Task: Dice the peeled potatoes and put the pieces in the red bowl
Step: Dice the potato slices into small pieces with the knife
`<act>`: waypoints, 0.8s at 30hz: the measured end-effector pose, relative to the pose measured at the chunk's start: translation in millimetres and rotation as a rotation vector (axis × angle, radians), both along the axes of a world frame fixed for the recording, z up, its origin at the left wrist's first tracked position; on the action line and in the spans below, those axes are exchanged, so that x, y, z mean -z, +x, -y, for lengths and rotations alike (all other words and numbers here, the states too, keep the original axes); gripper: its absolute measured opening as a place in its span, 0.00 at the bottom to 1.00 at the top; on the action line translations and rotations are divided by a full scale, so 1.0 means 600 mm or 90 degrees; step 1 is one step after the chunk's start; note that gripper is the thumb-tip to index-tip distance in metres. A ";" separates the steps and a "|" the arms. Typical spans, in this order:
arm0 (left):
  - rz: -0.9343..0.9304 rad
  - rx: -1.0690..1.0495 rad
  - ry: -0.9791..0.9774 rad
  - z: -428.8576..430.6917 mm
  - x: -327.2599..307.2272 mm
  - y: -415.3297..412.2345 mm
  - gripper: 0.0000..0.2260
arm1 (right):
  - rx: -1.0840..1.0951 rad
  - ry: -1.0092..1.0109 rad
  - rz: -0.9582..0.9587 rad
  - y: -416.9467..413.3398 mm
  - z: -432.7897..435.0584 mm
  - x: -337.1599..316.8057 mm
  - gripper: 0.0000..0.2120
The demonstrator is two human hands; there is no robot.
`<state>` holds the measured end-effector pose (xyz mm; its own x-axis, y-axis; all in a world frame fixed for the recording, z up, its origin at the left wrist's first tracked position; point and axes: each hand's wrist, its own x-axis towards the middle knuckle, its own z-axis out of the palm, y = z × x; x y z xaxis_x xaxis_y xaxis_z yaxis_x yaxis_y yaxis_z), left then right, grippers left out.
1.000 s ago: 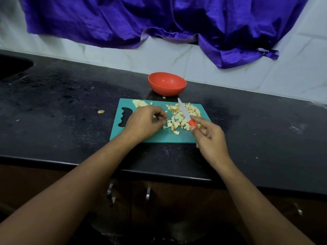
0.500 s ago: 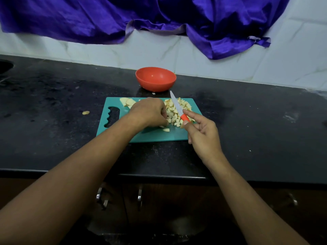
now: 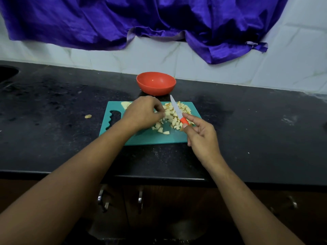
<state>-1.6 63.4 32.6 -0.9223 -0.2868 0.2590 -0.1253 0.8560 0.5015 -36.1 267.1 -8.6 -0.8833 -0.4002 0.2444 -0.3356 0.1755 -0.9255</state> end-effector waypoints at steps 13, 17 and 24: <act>0.020 -0.077 0.045 0.066 0.046 0.104 0.02 | -0.026 0.179 -0.131 0.041 0.031 0.003 0.18; -0.030 -0.088 -0.004 0.055 0.062 0.111 0.02 | -0.032 0.326 -0.272 0.089 0.059 -0.010 0.20; -0.044 -0.107 0.002 0.054 0.069 0.111 0.01 | -0.010 0.483 -0.393 0.112 0.093 -0.035 0.21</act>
